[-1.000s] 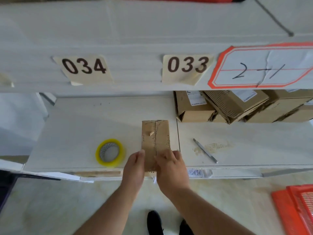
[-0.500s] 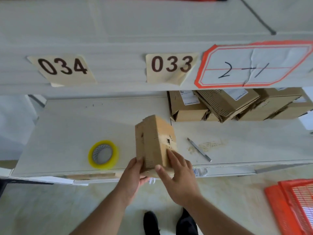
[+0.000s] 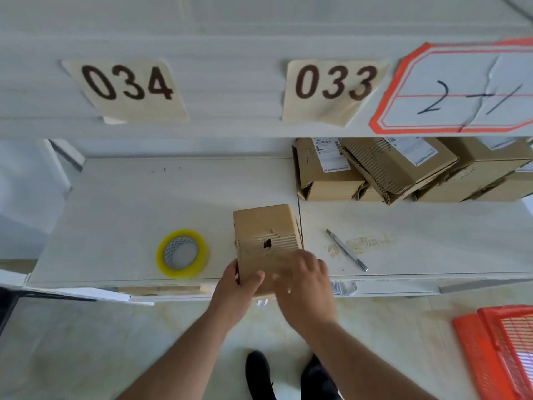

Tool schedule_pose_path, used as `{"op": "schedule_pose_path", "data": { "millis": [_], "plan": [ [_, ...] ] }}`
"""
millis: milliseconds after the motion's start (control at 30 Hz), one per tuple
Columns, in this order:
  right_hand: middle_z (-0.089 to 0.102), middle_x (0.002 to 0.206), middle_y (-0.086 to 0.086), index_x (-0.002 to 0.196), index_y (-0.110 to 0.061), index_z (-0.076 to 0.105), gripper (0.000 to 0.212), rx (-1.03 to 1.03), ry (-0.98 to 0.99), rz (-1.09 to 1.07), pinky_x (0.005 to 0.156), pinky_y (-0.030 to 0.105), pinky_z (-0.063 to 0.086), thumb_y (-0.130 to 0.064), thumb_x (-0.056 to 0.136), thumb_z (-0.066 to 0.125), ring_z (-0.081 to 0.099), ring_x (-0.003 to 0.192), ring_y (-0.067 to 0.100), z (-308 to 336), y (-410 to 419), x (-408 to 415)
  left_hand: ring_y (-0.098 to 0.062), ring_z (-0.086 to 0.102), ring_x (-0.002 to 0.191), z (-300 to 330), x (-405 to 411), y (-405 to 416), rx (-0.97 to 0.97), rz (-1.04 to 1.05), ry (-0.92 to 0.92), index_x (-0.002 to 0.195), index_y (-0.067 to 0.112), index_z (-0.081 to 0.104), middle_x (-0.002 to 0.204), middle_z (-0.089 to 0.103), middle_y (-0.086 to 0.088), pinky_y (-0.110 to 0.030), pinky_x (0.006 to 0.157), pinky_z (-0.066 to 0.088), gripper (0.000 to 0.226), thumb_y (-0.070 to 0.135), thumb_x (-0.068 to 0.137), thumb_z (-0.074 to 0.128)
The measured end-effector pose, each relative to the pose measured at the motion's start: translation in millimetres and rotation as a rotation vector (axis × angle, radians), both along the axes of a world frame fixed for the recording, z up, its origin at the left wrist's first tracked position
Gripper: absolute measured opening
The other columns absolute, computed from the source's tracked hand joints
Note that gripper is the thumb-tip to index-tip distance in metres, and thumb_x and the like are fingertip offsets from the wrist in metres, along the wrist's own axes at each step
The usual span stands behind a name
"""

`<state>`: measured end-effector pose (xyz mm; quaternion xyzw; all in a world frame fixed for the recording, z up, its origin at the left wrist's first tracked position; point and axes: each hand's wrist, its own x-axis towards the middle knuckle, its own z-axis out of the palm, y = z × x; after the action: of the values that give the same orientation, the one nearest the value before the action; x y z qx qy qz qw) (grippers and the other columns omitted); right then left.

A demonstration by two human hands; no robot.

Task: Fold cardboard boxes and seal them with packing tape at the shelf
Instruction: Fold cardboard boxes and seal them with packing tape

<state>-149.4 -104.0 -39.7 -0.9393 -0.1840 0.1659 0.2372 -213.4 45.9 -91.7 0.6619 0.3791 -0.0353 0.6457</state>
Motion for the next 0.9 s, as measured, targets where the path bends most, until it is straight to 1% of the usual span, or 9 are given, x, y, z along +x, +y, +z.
{"op": "schedule_pose_path", "data": {
  "millis": [67,133,367,433,533,667,767,833,900],
  "plan": [
    [0.045,0.148,-0.006,0.145,-0.025,0.044,0.052,0.053,0.27,-0.214,0.116,0.044,0.04,-0.043,0.098,0.057,0.043,0.136,0.025,-5,-8,12,0.011,0.068,0.091,1,2,0,0.024,-0.038,0.002,0.121,0.038,0.06,0.112,0.073,0.016,-0.007,0.073,0.049,0.029,0.028,0.096,0.07],
    [0.061,0.13,-0.005,0.134,-0.027,0.05,0.037,0.118,0.472,-0.278,0.102,0.042,0.05,-0.041,0.101,0.056,0.058,0.118,0.022,-13,-11,16,0.003,0.068,0.103,4,5,1,0.022,-0.083,0.017,0.121,0.042,0.059,0.115,0.073,0.019,-0.019,0.086,0.05,0.03,0.034,0.095,0.069],
    [0.065,0.102,-0.017,0.121,-0.03,0.056,0.018,0.244,0.475,-0.366,0.083,0.03,0.043,-0.035,0.104,0.058,0.059,0.09,0.002,-18,-12,11,-0.005,0.064,0.112,12,7,13,0.12,-0.192,0.043,0.127,0.034,0.058,0.121,0.069,0.015,-0.03,0.097,0.05,0.034,0.054,0.099,0.058],
    [0.066,0.1,-0.016,0.115,-0.024,0.059,0.02,0.268,0.477,-0.394,0.084,0.034,0.046,-0.04,0.103,0.059,0.065,0.096,0.014,-17,-16,15,-0.018,0.062,0.117,4,2,40,0.405,-0.081,0.091,0.132,0.022,0.059,0.127,0.067,0.002,-0.039,0.101,0.05,0.047,0.055,0.098,0.058],
    [0.062,0.129,-0.011,0.141,-0.018,0.052,0.051,0.259,0.469,-0.437,0.103,0.036,0.043,-0.05,0.101,0.058,0.056,0.128,0.022,-13,-27,17,-0.037,0.057,0.121,-16,-11,93,1.002,-0.185,0.295,0.131,0.01,0.059,0.127,0.064,-0.014,-0.047,0.098,0.049,0.05,0.037,0.09,0.071],
    [0.045,0.16,-0.007,0.159,-0.024,0.039,0.07,0.255,0.409,-0.475,0.11,0.036,0.037,-0.053,0.099,0.061,0.051,0.133,0.014,1,-41,21,-0.021,0.048,0.137,-24,-25,126,1.19,-0.63,0.678,0.138,0.029,0.055,0.137,0.06,0.003,-0.045,0.12,0.028,0.046,0.03,0.092,0.059],
    [0.051,0.154,-0.007,0.152,-0.026,0.048,0.059,0.211,0.203,-0.439,0.11,0.037,0.039,-0.045,0.098,0.064,0.051,0.131,0.015,24,-45,22,-0.026,0.059,0.124,-8,-19,131,1.135,-0.568,0.606,0.132,0.028,0.059,0.128,0.067,0.0,-0.041,0.111,0.038,0.039,0.034,0.094,0.062],
    [0.058,0.143,-0.009,0.142,-0.028,0.057,0.047,0.236,-0.023,-0.363,0.111,0.039,0.042,-0.04,0.097,0.062,0.051,0.133,0.014,42,-41,18,-0.033,0.068,0.104,22,-14,130,0.825,-0.295,0.378,0.112,0.02,0.066,0.109,0.073,-0.007,-0.037,0.087,0.05,0.024,0.035,0.094,0.069],
    [0.064,0.126,-0.015,0.129,-0.031,0.063,0.032,0.329,-0.039,-0.256,0.103,0.042,0.052,-0.038,0.097,0.061,0.059,0.12,0.007,60,-25,13,-0.028,0.071,0.097,65,-12,119,0.404,-0.097,0.145,0.101,0.017,0.07,0.097,0.076,-0.003,-0.033,0.079,0.052,0.013,0.029,0.095,0.072]
  ]
}}
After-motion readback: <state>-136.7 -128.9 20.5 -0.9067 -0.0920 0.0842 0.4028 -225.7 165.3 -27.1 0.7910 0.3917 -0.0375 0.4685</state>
